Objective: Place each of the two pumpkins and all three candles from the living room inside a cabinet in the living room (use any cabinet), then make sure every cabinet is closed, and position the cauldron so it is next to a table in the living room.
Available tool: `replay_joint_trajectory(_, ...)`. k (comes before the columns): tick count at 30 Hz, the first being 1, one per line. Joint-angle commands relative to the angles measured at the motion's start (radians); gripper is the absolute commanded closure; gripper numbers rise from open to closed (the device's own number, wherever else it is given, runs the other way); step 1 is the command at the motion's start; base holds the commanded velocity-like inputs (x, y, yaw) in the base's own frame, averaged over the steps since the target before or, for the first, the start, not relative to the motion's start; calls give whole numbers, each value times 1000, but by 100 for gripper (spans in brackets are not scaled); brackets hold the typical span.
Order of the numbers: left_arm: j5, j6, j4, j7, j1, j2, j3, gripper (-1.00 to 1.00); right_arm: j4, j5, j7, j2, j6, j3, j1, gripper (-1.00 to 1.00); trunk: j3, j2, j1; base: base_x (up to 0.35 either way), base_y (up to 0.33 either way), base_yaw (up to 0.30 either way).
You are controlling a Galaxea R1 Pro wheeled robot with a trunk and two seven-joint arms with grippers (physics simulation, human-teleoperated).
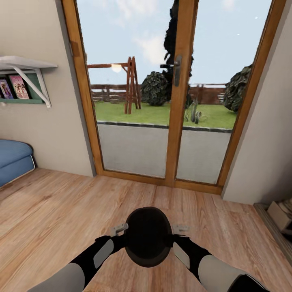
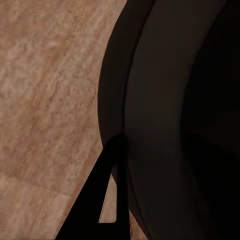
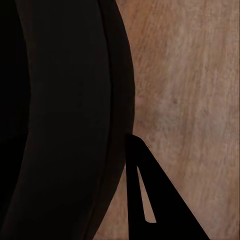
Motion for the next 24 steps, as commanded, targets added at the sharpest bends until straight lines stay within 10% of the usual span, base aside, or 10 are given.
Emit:
replay_joint_trajectory(1,34,-1,-22,3,-1,0,-2,100,-13,-15,3,0,4,11,0,100,-2,-1,0,0,0,247)
replay_joint_trajectory(24,35,0,-27,3,-1,1,0,100,-13,-15,3,0,6,10,0,100,-14,-1,0,0,0,247)
